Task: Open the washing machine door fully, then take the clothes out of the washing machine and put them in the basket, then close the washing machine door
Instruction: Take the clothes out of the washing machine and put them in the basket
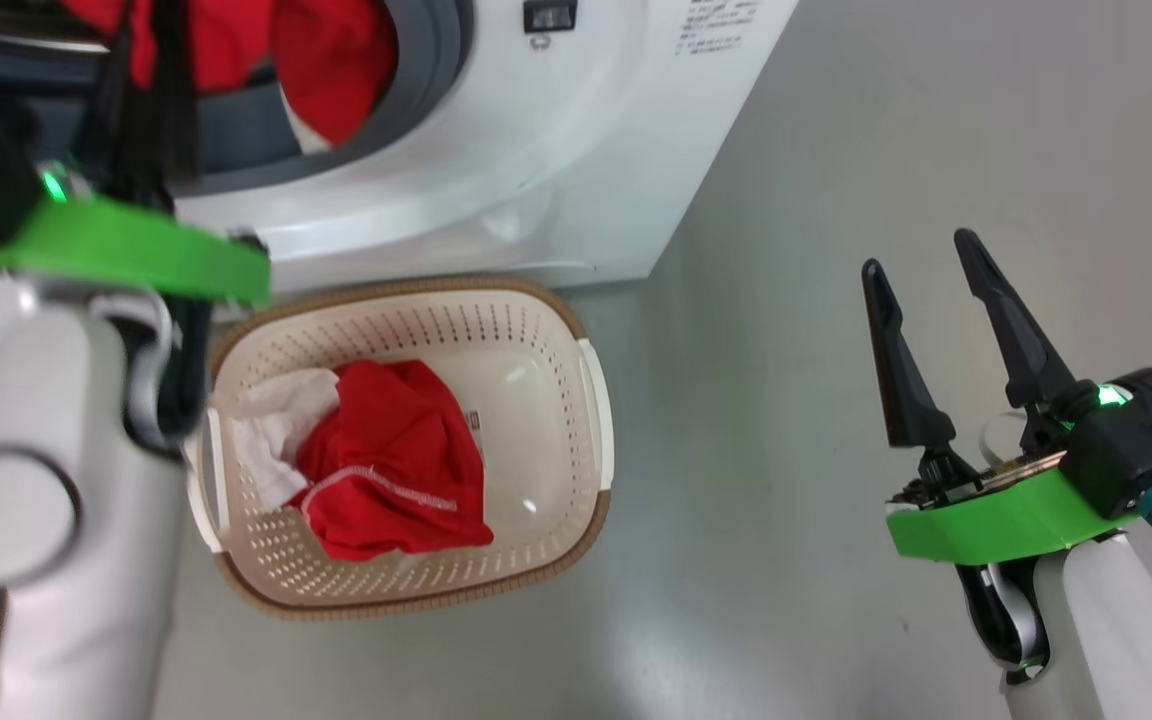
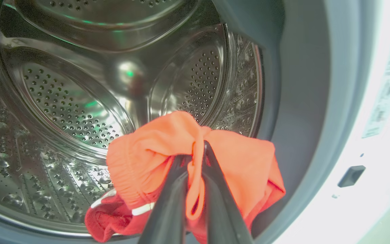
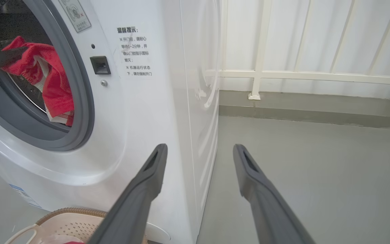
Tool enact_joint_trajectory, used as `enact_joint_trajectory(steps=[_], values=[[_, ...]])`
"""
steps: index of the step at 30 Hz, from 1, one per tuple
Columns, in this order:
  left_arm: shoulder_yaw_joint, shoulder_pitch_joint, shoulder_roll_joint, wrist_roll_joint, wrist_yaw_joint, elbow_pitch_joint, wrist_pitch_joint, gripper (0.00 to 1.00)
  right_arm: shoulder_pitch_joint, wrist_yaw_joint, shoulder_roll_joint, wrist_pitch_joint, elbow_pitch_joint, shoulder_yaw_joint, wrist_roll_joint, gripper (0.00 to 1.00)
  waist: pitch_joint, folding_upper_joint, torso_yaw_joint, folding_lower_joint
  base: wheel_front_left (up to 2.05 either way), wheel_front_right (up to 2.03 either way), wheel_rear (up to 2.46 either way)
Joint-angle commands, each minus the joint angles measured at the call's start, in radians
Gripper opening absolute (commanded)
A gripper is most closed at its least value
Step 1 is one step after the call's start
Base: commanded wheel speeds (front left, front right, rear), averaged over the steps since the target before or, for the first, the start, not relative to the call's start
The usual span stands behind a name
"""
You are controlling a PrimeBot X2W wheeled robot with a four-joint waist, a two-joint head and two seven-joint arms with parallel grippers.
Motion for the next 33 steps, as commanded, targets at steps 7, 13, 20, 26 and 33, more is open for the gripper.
enact_joint_trajectory(steps=[7, 13, 20, 26, 33], values=[[0.084, 0.217, -0.019, 0.074, 0.001, -0.192, -0.008, 0.00, 0.061, 0.005, -0.001, -0.006, -0.006, 0.017, 0.014, 1.00, -0.116, -0.0001, 0.008, 0.0000, 0.00, 0.00, 0.00], [0.103, 0.308, -0.038, 0.105, -0.003, -0.251, -0.008, 0.00, 0.084, 0.005, -0.001, -0.006, -0.001, 0.009, 0.011, 1.00, -0.170, -0.0001, 0.020, 0.0000, 0.00, 0.00, 0.00], [0.119, 0.417, -0.057, 0.130, -0.005, -0.320, -0.008, 0.00, 0.110, 0.005, -0.001, -0.006, 0.004, 0.000, 0.010, 1.00, -0.235, -0.0001, 0.033, 0.0000, 0.00, 0.00, 0.00], [0.132, 0.505, -0.072, 0.133, -0.002, -0.379, -0.008, 0.00, 0.128, 0.005, -0.001, -0.006, 0.004, -0.007, 0.011, 1.00, -0.279, -0.0001, 0.036, 0.0000, 0.00, 0.00, 0.00], [0.137, 0.608, -0.089, 0.124, 0.013, -0.451, -0.008, 0.00, 0.152, 0.005, -0.001, -0.006, 0.001, -0.018, 0.010, 1.00, -0.312, -0.0001, 0.036, 0.0000, 0.00, 0.00, 0.00]])
